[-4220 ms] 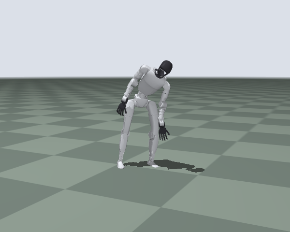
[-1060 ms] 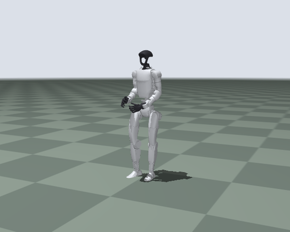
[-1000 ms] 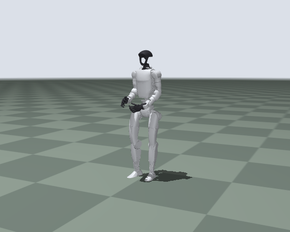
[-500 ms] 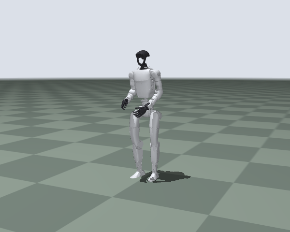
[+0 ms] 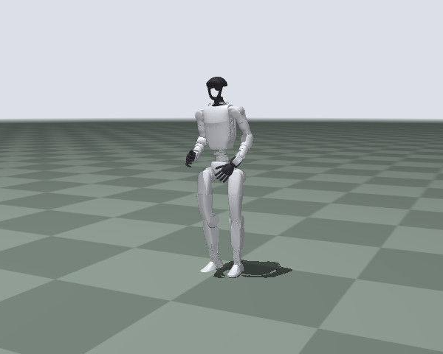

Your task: Walk run

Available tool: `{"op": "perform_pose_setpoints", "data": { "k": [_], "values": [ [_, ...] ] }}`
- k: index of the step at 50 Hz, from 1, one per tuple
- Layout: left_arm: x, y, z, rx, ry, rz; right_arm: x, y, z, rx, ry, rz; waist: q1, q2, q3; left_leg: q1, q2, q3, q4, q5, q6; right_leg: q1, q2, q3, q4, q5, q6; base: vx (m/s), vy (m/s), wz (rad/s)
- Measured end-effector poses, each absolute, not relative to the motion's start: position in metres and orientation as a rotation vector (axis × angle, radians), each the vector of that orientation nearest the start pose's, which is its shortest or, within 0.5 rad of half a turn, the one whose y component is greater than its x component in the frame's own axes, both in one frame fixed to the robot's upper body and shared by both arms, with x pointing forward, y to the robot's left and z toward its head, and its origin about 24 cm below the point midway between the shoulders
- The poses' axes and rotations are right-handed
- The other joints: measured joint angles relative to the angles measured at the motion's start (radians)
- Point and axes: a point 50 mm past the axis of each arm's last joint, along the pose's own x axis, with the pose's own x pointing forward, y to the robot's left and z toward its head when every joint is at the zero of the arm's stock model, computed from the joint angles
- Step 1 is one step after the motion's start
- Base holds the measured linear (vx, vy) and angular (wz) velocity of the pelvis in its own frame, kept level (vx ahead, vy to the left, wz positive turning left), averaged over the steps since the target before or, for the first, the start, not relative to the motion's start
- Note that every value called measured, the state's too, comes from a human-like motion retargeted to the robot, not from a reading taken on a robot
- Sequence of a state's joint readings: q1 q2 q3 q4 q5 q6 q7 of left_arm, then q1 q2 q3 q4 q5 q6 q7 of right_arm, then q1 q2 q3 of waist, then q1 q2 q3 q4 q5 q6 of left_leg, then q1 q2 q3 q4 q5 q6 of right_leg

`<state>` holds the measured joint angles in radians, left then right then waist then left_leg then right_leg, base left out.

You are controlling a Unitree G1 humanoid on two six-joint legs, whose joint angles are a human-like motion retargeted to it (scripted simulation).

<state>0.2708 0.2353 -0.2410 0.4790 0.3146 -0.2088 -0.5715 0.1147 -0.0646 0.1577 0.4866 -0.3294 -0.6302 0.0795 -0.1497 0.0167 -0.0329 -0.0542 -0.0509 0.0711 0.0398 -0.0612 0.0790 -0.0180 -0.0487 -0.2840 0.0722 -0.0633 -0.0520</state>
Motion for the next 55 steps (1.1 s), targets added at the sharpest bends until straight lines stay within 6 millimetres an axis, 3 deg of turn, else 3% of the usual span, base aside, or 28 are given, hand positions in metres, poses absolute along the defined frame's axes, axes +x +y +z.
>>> {"op": "perform_pose_setpoints", "data": {
  "k": [5, 10, 14, 20, 25, 32, 35, 40, 48, 52, 55],
  "values": [
    [0.143, 0.138, -0.09, 0.345, 0.524, -0.638, 0.2, -0.108, -0.035, -0.314, -0.04, 0.378, -0.004, -0.006, -0.001, -0.003, -0.001, -0.006, 0.004, 0.001, 0.001, 0.004, 0.001, -0.002, -0.003, -0.005, 0.005, 0.0, 0.0, 0.0],
    [0.167, 0.116, -0.07, 0.052, 0.366, -0.487, 0.206, -0.104, -0.03, -0.327, -0.057, 0.359, 0.0, -0.014, -0.003, -0.005, 0.001, -0.004, 0.007, -0.004, 0.0, 0.003, 0.002, 0.001, -0.005, -0.007, 0.009, 0.0, 0.0, 0.0],
    [0.177, 0.108, -0.058, -0.028, 0.312, -0.521, 0.211, -0.101, -0.026, -0.332, -0.072, 0.349, -0.005, -0.013, -0.001, -0.006, 0.004, -0.002, 0.011, -0.008, 0.0, 0.003, 0.003, 0.001, -0.005, -0.007, 0.011, 0.0, 0.0, 0.0],
    [0.186, 0.109, -0.05, 0.069, 0.287, -0.508, 0.217, -0.097, -0.021, -0.331, -0.096, 0.356, -0.008, -0.016, -0.001, -0.001, 0.009, 0.011, 0.015, -0.016, -0.001, 0.004, 0.004, 0.006, -0.004, -0.006, 0.012, 0.0, 0.0, 0.0],
    [0.185, 0.107, -0.055, 0.082, 0.323, -0.562, 0.218, -0.092, -0.018, -0.355, -0.112, 0.382, -0.013, -0.02, -0.002, 0.005, 0.013, 0.024, 0.017, -0.024, -0.002, 0.004, 0.004, 0.012, -0.003, -0.004, 0.01, 0.0, 0.0, 0.0],
    [0.176, 0.099, -0.063, -0.09, 0.376, -0.728, 0.215, -0.088, -0.021, -0.376, -0.109, 0.42, -0.013, -0.026, -0.009, 0.011, 0.019, 0.044, 0.02, -0.039, -0.003, 0.007, -0.001, 0.011, -0.011, 0.002, 0.013, 0.01, 0.01, -0.02],
    [0.175, 0.104, -0.065, -0.04, 0.386, -0.72, 0.213, -0.088, -0.024, -0.403, -0.093, 0.457, -0.01, -0.027, -0.017, 0.011, 0.021, 0.054, 0.02, -0.046, -0.003, 0.005, -0.005, 0.011, -0.015, 0.003, 0.019, 0.06, 0.04, -0.17],
    [0.169, 0.106, -0.072, 0.048, 0.407, -0.697, 0.208, -0.09, -0.033, -0.451, -0.042, 0.536, -0.005, -0.03, -0.035, 0.009, 0.019, 0.065, 0.017, -0.058, -0.001, 0.002, -0.012, 0.01, -0.026, 0.004, 0.032, 0.11, 0.06, -0.11],
    [0.166, 0.109, -0.083, 0.02, 0.451, -0.637, 0.201, -0.101, -0.061, -0.457, 0.152, 0.6, 0.022, -0.022, -0.044, 0.005, 0.016, 0.069, 0.018, -0.092, 0.009, -0.036, -0.032, 0.024, 0.026, -0.015, 0.049, 0.12, 0.09, -0.22],
    [0.171, 0.109, -0.082, -0.011, 0.445, -0.572, 0.201, -0.121, -0.084, -0.444, 0.318, 0.495, 0.025, -0.006, -0.025, 0.008, 0.02, 0.053, 0.023, -0.118, 0.019, -0.104, -0.036, 0.079, 0.161, -0.011, 0.062, 0.05, 0.12, -0.26],
    [0.175, 0.112, -0.081, -0.04, 0.436, -0.504, 0.194, -0.143, -0.105, -0.478, 0.468, 0.335, 0.02, 0.004, -0.021, 0.01, 0.026, 0.058, 0.022, -0.134, 0.025, -0.166, -0.047, 0.105, 0.287, 0.051, 0.095, 0.09, 0.08, -0.28]
  ]
}}
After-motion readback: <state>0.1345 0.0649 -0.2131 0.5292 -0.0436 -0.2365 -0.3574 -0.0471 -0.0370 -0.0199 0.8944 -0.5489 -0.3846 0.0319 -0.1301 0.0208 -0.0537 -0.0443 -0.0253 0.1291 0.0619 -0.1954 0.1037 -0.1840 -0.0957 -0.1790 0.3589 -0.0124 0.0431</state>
